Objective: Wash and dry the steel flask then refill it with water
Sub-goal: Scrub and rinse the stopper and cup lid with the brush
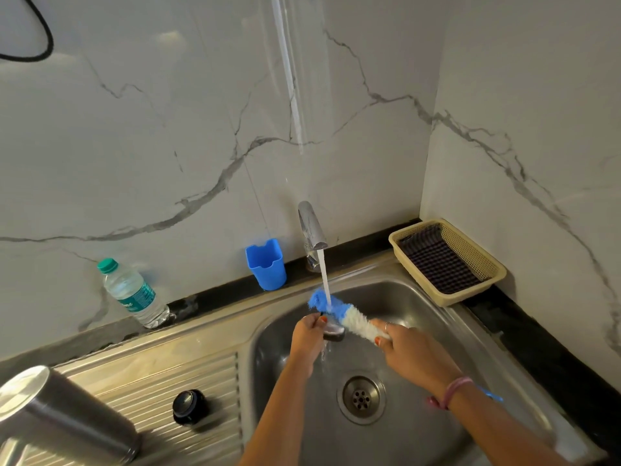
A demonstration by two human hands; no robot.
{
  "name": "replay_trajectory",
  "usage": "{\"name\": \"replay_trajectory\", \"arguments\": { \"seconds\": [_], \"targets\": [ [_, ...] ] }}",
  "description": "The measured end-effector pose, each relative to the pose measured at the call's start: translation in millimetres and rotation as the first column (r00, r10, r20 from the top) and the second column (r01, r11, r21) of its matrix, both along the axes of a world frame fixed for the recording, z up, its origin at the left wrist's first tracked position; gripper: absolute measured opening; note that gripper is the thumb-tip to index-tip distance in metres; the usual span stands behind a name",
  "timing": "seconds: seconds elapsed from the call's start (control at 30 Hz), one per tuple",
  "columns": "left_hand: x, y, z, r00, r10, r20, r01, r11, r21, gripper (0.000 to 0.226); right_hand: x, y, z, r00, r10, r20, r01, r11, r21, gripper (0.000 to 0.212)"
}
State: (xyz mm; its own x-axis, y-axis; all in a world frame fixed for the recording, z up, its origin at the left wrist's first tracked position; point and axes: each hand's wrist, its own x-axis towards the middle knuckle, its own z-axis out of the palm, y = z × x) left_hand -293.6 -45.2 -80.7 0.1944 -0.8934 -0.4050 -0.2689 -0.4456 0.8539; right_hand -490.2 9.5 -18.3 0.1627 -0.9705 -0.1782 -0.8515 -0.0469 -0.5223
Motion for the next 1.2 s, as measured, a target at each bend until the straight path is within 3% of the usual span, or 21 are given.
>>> {"name": "replay_trajectory", "arguments": {
  "seconds": [0.1, 0.27, 0.4, 0.6, 0.77, 0.97, 1.07, 1.2],
  "targets": [
    [-2.0, -0.5, -1.9, 0.999, -0.011, -0.042, 0.011, 1.000, -0.012, 0.023, -1.5, -7.8, 1.3, 0.998, -0.041, 0.036, 0.041, 0.999, 0.023, 0.046],
    [2.9, -2.2, -3.6, 0.985, 0.117, -0.124, -0.115, 0.993, 0.026, 0.026, 6.6, 5.1, 6.0, 1.000, 0.027, -0.013, -0.028, 0.999, -0.022, 0.045],
    [-4.0, 3.0, 1.7, 0.968, 0.082, -0.238, -0.093, 0.995, -0.035, 0.020, 0.9, -6.9, 7.1, 0.998, -0.065, 0.023, 0.065, 0.998, 0.015, 0.045],
    [-1.4, -1.3, 3.8, 0.884, 0.227, -0.410, -0.231, 0.972, 0.040, 0.020, 10.7, 10.9, 19.7, 1.000, 0.021, 0.013, -0.020, 0.999, -0.024, 0.046],
    [-13.5, 4.3, 5.5, 0.851, 0.229, -0.472, -0.246, 0.969, 0.028, 0.024, 8.4, -6.0, 20.2, 0.997, -0.053, 0.055, 0.052, 0.999, 0.012, 0.042],
    [-13.1, 2.5, 15.5, 0.761, 0.297, -0.576, -0.327, 0.943, 0.054, 0.023, 17.7, 11.2, 26.7, 0.998, 0.007, 0.062, -0.008, 1.000, 0.019, 0.045],
    [-18.4, 3.2, 17.0, 0.773, 0.303, -0.557, -0.324, 0.944, 0.064, 0.020, 18.3, 0.5, 25.6, 0.991, -0.067, 0.116, 0.060, 0.996, 0.068, 0.043],
    [-24.9, 5.3, 17.0, 0.703, 0.347, -0.621, -0.374, 0.923, 0.093, 0.021, 20.8, -4.6, 25.3, 0.977, -0.112, 0.179, 0.093, 0.990, 0.110, 0.043]
  ]
}}
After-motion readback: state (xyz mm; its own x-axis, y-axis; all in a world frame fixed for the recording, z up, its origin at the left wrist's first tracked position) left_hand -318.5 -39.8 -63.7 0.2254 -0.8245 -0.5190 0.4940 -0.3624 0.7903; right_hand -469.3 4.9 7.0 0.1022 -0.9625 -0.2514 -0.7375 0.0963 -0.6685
